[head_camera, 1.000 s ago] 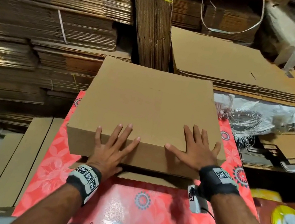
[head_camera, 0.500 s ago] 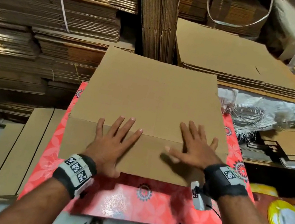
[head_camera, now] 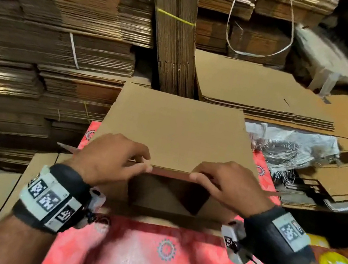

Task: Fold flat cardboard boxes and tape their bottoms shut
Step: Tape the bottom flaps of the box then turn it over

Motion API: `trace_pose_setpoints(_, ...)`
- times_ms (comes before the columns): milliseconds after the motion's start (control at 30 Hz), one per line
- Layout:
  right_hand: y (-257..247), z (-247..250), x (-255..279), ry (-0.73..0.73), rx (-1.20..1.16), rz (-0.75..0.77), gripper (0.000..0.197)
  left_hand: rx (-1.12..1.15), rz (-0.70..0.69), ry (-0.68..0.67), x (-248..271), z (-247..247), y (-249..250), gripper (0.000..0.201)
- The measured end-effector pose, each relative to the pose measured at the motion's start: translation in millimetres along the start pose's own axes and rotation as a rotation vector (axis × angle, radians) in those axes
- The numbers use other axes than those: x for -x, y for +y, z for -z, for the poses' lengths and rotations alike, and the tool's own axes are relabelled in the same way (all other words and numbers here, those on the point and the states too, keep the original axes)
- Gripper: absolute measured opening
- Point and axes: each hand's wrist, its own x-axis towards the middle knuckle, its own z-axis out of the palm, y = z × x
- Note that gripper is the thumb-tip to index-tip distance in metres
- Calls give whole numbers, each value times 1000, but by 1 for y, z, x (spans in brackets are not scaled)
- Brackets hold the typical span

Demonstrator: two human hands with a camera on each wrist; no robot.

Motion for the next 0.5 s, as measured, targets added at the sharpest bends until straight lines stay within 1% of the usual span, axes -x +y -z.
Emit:
trace_pose_setpoints(67,6,10,-19,102,91,-91,45,-172,29,246,-12,-7,5,49)
trace_pose_setpoints(100,8,10,-31,152,128,-136,42,-200,46,357,-17,-15,6,42)
trace_pose_setpoints(133,9,7,-42,190,140,-182,41,-198,72,427,-23,-24,8,46)
trace_pose_setpoints(167,11,1,-53,222,123,-224,40,-193,102,425,-28,-34,10,62)
trace_pose_setpoints(200,14,-8,-63,250,82,-263,40,-190,118,375,-32,-46,12,79)
trace_pose_setpoints(233,16,-17,-73,280,33,-294,39,-199,108,328,-35,-60,14,90)
trace_pose_setpoints(300,20,-37,-86,322,-9,-324,39,-213,70,215,-37,-88,17,102)
trace_pose_setpoints(333,21,-46,-89,308,7,-324,42,-209,72,148,-37,-99,17,105)
trace_pose_setpoints(400,25,-62,-89,212,28,-298,57,-202,124,27,-41,-108,12,105)
trace_pose_setpoints(500,36,-88,-71,83,-42,-216,85,-174,167,-152,-55,-98,5,97)
